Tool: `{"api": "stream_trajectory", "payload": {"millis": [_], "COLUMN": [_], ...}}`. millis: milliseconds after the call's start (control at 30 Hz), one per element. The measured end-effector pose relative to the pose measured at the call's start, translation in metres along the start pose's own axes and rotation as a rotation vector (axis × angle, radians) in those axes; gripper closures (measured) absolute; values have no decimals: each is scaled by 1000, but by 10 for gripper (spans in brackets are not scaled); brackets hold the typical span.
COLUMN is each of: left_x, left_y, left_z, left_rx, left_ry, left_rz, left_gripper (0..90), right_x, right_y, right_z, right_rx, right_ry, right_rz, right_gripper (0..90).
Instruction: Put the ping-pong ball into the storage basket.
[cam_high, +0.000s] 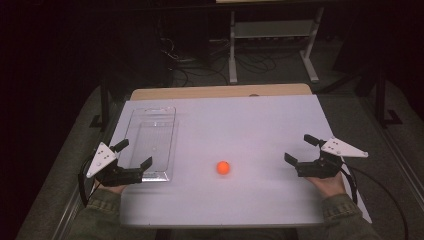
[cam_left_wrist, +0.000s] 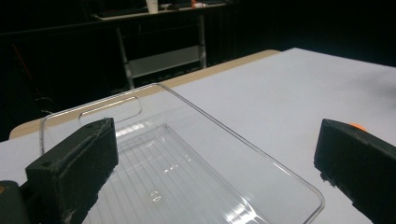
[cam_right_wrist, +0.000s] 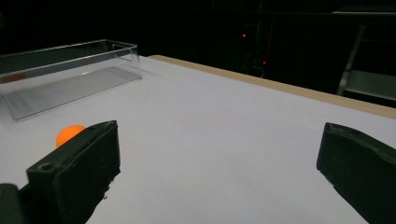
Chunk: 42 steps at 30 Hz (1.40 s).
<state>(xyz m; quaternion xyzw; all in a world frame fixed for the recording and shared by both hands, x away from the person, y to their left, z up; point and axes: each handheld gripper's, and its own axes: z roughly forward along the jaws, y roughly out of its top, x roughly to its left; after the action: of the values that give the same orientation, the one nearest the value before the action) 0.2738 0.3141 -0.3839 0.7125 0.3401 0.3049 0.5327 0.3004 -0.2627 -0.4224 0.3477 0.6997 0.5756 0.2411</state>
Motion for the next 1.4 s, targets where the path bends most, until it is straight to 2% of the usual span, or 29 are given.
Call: {"api": "stream_trajectory", "payload": {"millis": [67,333,500,933,1400], "left_x": [-1,-3,-5,-12,-15], "left_y": [4,12,16,35,48], "left_z": [1,7,8,19,30], "left_rx": [10,28,19,40,70], "left_ry": [-7,-13,-29,-65,-90], "left_rz": [17,29,31,82,108], "left_gripper": [0,0,0,0,0], "right_x": [0,0,1,1,2], "right_y": [0,1,1,1,1], "right_z": [0,-1,-2,-2,-2], "right_rx": [-2,-3,-8,-11,-10], "right_ry": [-1,0,4,11,13], "right_rz": [1,1,-2,-6,-4], "right_gripper": [0,0,0,0,0]}}
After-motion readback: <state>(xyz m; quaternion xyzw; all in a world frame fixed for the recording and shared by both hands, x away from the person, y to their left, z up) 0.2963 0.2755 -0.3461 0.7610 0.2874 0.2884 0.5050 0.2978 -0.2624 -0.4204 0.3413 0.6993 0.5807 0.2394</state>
